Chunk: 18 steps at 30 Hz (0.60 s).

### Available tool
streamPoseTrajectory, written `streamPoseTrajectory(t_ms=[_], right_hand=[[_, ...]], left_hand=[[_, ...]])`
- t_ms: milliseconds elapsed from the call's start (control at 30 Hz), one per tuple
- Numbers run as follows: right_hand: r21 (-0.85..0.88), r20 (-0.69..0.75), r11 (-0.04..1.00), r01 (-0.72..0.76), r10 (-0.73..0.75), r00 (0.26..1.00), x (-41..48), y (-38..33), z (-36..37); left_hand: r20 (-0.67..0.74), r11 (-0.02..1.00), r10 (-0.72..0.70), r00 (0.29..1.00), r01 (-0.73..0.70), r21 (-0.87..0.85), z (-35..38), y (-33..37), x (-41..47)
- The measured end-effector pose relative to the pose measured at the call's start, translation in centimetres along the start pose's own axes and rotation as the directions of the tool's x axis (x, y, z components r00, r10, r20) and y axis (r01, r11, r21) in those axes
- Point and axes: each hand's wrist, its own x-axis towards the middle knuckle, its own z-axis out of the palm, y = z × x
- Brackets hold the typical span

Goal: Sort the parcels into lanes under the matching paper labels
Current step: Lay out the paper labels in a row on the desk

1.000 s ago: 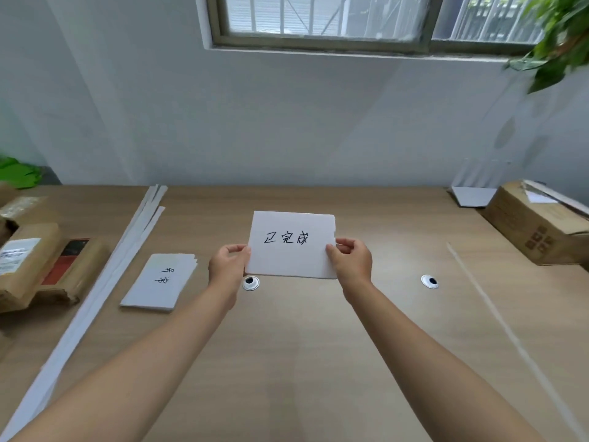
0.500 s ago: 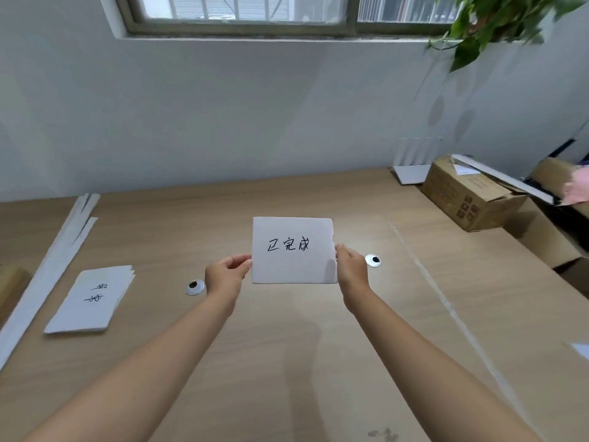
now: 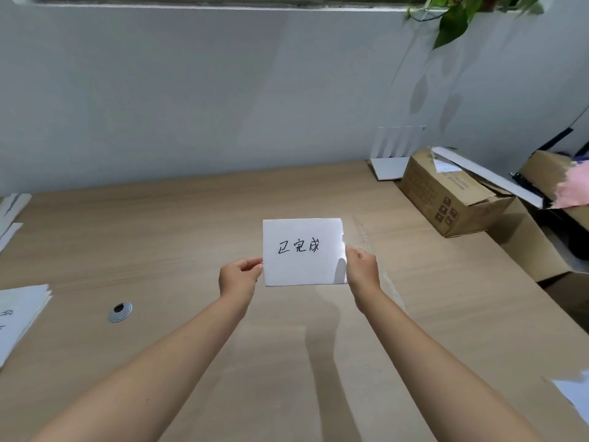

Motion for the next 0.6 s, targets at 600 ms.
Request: streamPoseTrajectory(t_ms=[600], right_hand=[[-0.190,0.012,0.977,-0.096,0.100,0.995,23.2,9.7,-0.3]], left_hand=[[0.042,0.986,-0.169,0.985,0.169,0.004,18.2,-5.2,13.3]])
